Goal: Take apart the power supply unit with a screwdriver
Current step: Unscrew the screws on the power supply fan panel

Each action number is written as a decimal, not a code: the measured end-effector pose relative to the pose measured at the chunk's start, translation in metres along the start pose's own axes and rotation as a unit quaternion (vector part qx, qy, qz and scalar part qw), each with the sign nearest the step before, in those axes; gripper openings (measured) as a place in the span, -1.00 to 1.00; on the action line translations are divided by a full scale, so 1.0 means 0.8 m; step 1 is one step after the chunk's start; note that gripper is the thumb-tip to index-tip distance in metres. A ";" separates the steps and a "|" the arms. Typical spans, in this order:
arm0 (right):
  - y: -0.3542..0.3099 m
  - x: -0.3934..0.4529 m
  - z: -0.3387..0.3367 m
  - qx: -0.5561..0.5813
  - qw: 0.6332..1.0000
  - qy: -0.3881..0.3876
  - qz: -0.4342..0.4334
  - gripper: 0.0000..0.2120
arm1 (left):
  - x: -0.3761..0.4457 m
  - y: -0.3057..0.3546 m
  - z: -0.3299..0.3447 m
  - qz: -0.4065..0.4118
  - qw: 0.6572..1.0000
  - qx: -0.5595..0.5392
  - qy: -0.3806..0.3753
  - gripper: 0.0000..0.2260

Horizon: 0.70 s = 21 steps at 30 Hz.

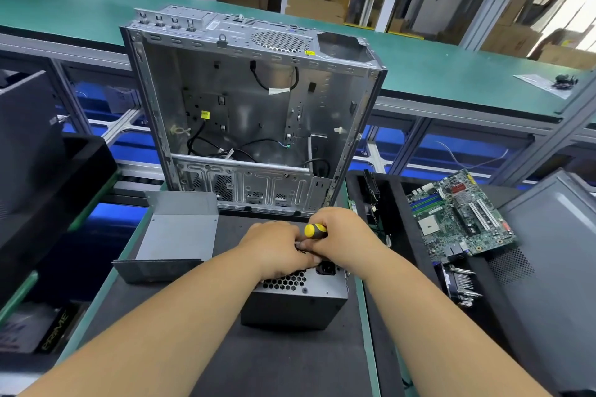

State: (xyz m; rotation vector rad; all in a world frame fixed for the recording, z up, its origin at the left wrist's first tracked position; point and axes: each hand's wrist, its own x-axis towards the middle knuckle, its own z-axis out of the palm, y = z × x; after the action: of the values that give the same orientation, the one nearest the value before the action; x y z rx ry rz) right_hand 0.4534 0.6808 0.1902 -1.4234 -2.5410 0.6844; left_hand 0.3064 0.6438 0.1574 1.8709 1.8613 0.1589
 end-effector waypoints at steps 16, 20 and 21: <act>0.003 -0.006 -0.008 0.018 0.999 0.029 -0.030 -0.89 | -0.004 -0.003 0.000 0.000 1.000 -0.010 0.005 -0.60; 0.028 -0.013 -0.017 0.068 0.995 0.068 -0.001 -0.94 | -0.008 0.002 -0.002 0.001 1.000 -0.017 0.018 -0.58; 0.036 -0.015 -0.019 0.072 0.995 0.074 0.013 -0.94 | -0.009 0.003 -0.002 0.003 0.999 -0.025 0.024 -0.61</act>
State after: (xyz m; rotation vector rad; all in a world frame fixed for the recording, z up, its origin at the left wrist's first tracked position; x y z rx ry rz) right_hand 0.4875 0.6887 0.1915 -1.4060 -2.3161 0.7221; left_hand 0.3074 0.6377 0.1618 1.8551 1.8655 0.2527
